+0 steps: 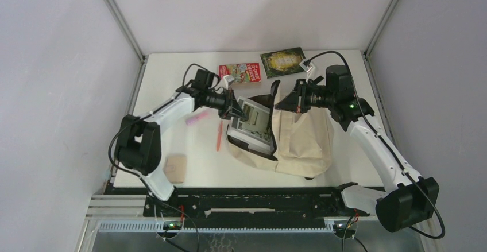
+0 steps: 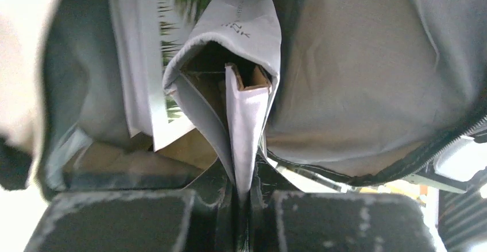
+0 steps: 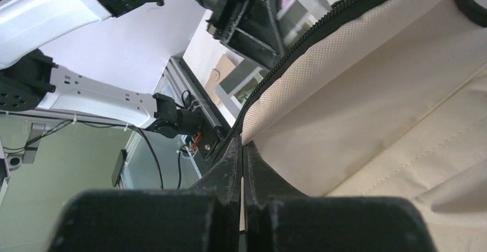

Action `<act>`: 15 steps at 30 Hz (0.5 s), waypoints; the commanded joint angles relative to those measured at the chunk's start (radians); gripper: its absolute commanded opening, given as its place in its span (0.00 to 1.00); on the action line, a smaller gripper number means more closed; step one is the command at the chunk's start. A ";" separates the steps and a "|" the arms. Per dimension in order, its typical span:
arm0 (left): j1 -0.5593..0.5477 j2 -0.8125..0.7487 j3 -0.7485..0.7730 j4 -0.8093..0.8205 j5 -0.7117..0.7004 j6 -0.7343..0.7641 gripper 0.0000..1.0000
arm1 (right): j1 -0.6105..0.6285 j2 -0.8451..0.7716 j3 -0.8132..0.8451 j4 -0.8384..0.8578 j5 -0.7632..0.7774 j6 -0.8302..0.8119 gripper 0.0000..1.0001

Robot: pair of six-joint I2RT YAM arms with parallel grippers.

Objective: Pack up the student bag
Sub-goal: Place the book in the student bag.

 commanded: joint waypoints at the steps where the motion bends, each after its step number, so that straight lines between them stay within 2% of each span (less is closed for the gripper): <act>1: -0.095 0.075 0.118 -0.051 0.028 0.001 0.00 | -0.004 -0.031 0.011 0.096 -0.069 -0.024 0.00; 5: -0.170 0.124 0.112 0.078 -0.015 -0.122 0.00 | -0.007 -0.026 0.012 0.094 -0.071 -0.031 0.00; 13: -0.292 0.265 0.187 0.212 -0.121 -0.239 0.00 | -0.009 -0.020 0.012 0.086 -0.058 -0.031 0.00; 15: -0.306 0.296 0.207 0.206 -0.162 -0.241 0.04 | -0.009 -0.021 0.011 0.085 -0.055 -0.031 0.00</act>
